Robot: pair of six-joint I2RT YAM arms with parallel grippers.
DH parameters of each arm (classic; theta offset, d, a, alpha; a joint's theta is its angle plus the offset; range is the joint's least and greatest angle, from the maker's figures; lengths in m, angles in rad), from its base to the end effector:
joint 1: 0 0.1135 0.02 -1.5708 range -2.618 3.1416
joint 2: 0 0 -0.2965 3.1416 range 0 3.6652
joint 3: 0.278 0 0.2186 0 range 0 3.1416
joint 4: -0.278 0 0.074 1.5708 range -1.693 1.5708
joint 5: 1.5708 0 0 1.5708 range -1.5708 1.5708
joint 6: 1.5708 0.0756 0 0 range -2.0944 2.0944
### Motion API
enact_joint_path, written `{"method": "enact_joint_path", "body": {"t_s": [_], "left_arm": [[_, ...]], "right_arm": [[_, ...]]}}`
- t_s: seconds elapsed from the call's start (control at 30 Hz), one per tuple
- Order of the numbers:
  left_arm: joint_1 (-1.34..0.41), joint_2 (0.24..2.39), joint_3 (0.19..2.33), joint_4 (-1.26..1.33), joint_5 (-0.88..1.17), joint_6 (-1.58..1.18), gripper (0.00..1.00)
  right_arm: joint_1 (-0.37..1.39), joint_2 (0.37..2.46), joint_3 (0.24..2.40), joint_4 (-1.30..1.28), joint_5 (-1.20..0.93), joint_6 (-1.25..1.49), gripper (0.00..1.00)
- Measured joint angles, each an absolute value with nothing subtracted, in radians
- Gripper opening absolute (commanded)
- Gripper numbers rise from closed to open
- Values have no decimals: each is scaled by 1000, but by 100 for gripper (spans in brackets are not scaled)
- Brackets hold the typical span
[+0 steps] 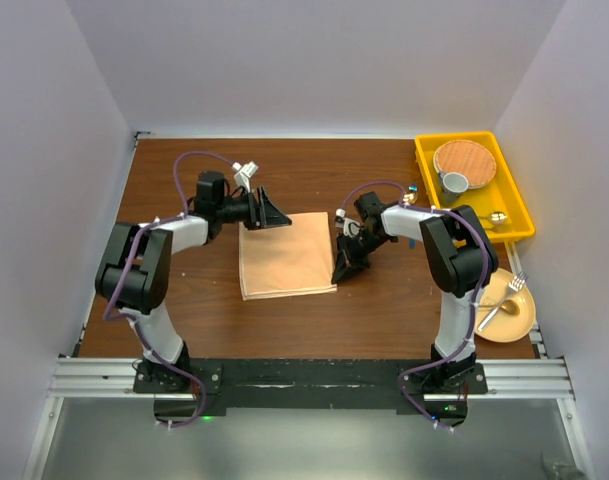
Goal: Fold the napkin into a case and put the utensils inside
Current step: Smooth out the square-folded napkin at the center of the board.
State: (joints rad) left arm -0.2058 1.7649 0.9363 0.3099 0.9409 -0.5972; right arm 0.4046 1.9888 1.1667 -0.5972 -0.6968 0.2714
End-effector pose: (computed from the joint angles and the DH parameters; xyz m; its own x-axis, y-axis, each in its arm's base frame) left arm 0.3462 -0.1347 0.2313 -0.8553 -0.1598 -0.4929 0.3947 0.4152 -0.8196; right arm 0.3002 0.1813 0.1408 -0.9803 -0.1961 0.0247 -0.1330 0.7468 0.6516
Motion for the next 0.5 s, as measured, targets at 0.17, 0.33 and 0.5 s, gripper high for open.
{"method": "enact_joint_path", "body": {"t_s": [0.17,0.33,0.5], "left_arm": [[-212,1876,946,424,923,-725,60],[-203,1968,954,474,897,-785,54],[-185,2045,958,476,883,-801,52]], "right_arm": [[405,1989,1167,-597,-696,270,3],[406,1989,1166,-597,-697,268,3],[406,1989,1166,-596,-699,268,9]]}}
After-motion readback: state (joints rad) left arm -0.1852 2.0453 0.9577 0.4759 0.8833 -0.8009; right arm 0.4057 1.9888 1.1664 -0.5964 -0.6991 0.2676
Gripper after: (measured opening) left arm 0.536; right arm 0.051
